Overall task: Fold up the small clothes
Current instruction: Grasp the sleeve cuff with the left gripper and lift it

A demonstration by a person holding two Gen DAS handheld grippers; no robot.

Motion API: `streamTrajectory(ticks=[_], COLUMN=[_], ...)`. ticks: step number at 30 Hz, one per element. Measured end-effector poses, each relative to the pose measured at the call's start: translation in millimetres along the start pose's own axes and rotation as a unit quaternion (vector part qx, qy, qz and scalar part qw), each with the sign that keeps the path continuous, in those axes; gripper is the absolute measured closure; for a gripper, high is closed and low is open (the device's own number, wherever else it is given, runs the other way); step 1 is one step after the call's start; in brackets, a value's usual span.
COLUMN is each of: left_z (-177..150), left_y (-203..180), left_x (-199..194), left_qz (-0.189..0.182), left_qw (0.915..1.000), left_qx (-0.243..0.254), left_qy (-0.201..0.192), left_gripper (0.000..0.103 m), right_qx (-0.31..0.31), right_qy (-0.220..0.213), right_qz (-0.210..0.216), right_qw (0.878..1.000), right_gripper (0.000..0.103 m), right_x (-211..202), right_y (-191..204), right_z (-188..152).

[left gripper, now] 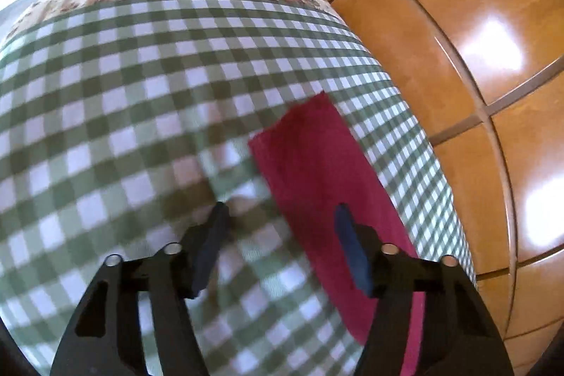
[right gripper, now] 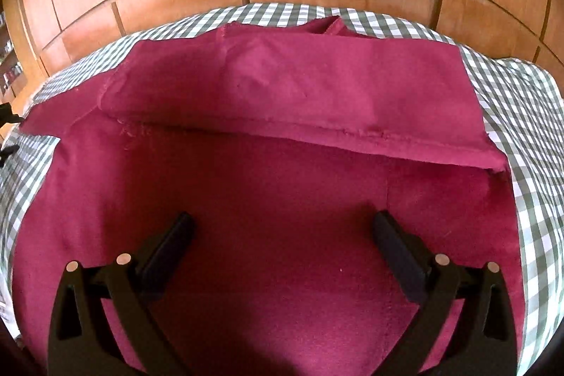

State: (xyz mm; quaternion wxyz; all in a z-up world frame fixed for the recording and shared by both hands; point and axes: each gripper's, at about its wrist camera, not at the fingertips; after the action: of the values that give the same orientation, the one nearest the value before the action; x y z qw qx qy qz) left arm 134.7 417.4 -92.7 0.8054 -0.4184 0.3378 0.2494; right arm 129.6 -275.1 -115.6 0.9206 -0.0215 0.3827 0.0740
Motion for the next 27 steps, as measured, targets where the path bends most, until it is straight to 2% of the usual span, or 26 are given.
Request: streamTrajectory(ticks=[2, 4, 6, 9, 11, 15, 19, 21, 24, 26, 27], left_z=[8, 13, 12, -1, -17, -63, -133, -178, -227, -261, -272], left_y=[-1, 0, -4, -29, -53, -111, -172, -199, -222, -235, -238], left_x=[8, 12, 3, -21, -39, -63, -68, -63, -48, -38, -33], left_qz=[0.017, 0.007, -0.009, -0.063, -0.112, -0.194, -0.250, -0.263, -0.267, -0.259, -0.242], left_qw=[0.9997, 0.9998, 0.9997, 0.9959, 0.9893, 0.9688, 0.9399, 0.9230, 0.9060, 0.8899, 0.8868], left_qx=[0.019, 0.018, 0.021, 0.061, 0.091, 0.154, 0.231, 0.275, 0.313, 0.356, 0.374], left_qy=[0.002, 0.006, -0.004, -0.021, -0.023, -0.012, 0.028, 0.055, 0.098, 0.120, 0.125], left_gripper=[0.082, 0.096, 0.097, 0.097, 0.097, 0.097, 0.097, 0.097, 0.097, 0.097, 0.092], right_qx=[-0.003, -0.004, -0.005, -0.006, -0.006, -0.005, -0.004, -0.004, -0.002, 0.001, 0.002], right_qy=[-0.001, -0.001, -0.002, -0.002, -0.002, -0.002, -0.003, -0.003, -0.003, -0.003, -0.003], right_qz=[-0.003, -0.004, -0.006, -0.008, -0.008, -0.005, -0.005, -0.004, -0.001, 0.001, 0.002], right_qw=[1.000, 1.000, 1.000, 1.000, 1.000, 1.000, 1.000, 1.000, 1.000, 1.000, 1.000], right_gripper=[0.002, 0.002, 0.002, 0.002, 0.002, 0.002, 0.002, 0.002, 0.002, 0.002, 0.002], right_x=[-1, -2, -1, -1, -1, -1, -2, -2, -2, -3, -3], right_y=[2, 2, 2, 3, 3, 2, 2, 2, 1, 1, 0], right_z=[0, -1, -1, -1, -1, 0, 0, -1, 0, 0, 0])
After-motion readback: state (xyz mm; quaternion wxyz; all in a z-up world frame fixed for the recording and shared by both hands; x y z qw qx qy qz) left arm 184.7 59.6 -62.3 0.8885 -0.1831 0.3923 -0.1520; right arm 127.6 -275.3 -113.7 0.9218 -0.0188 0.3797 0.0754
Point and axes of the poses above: each gripper's, at about its wrist camera, not at the fingertips, and x roughly the way its jaws point, y to its left, z to its top, and after that the axes turned 3 degrees about x, right-handed
